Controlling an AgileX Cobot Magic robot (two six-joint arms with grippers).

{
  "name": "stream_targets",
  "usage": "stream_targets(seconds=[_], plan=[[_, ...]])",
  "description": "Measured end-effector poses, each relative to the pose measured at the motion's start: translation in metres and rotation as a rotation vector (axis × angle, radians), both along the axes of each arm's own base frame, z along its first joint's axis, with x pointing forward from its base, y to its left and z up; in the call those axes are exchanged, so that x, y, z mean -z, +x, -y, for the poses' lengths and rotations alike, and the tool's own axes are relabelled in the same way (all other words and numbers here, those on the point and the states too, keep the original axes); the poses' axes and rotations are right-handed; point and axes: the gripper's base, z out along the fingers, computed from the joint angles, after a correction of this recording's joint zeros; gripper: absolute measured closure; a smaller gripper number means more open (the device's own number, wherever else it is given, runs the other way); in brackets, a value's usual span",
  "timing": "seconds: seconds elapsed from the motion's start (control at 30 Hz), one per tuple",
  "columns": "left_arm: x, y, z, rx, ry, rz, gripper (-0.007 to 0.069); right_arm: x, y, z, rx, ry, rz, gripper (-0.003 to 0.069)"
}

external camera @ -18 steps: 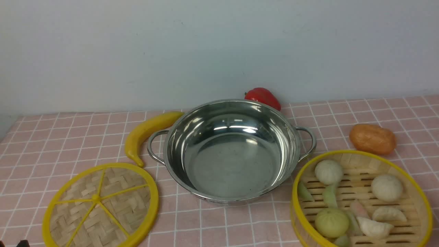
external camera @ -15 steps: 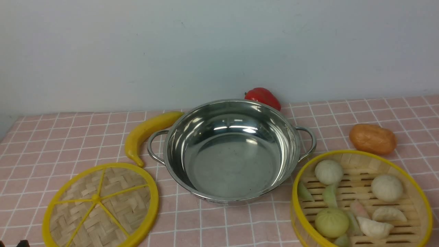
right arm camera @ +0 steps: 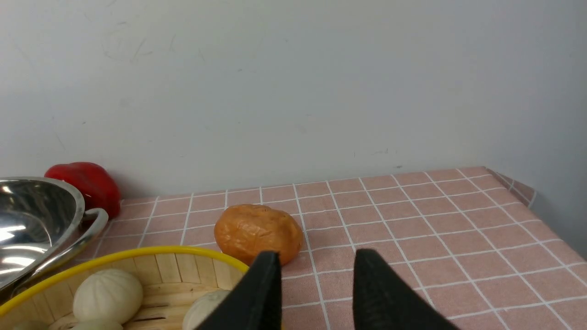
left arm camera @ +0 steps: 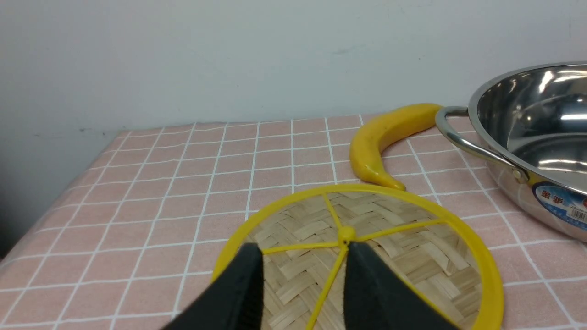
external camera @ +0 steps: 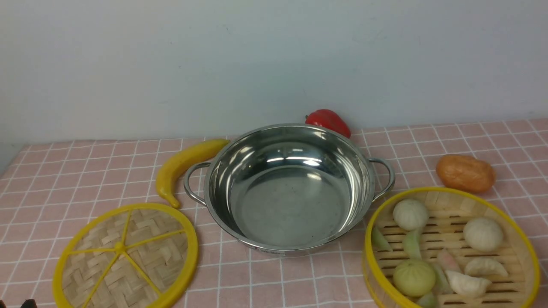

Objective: Place the steamer in the pot on the pink tablecloth, and put the lid on the steamer.
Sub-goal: 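Reach for and grasp the rim of the bamboo steamer holding the buns with the right gripper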

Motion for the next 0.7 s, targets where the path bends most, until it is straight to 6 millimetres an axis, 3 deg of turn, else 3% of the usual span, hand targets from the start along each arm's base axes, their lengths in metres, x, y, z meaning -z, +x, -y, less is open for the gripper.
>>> stream_targets(seconds=[0.23, 0.33, 0.53, 0.7], plan=[[0.000, 0.000, 0.000, 0.000, 0.000, 0.000, 0.0382, 0.000, 0.000, 0.000, 0.000, 0.001, 0.000, 0.0416], [0.000, 0.000, 0.001, -0.001, -0.047, 0.004, 0.0382, 0.000, 0.000, -0.001, -0.002, 0.085, 0.009, 0.0416], [-0.006, 0.001, 0.008, -0.004, -0.536, 0.082, 0.0382, -0.007, 0.000, -0.003, -0.022, 0.699, 0.136, 0.0416], [-0.011, 0.002, 0.008, 0.001, -0.623, 0.137, 0.0382, -0.010, 0.000, -0.002, -0.027, 0.970, 0.189, 0.0416]])
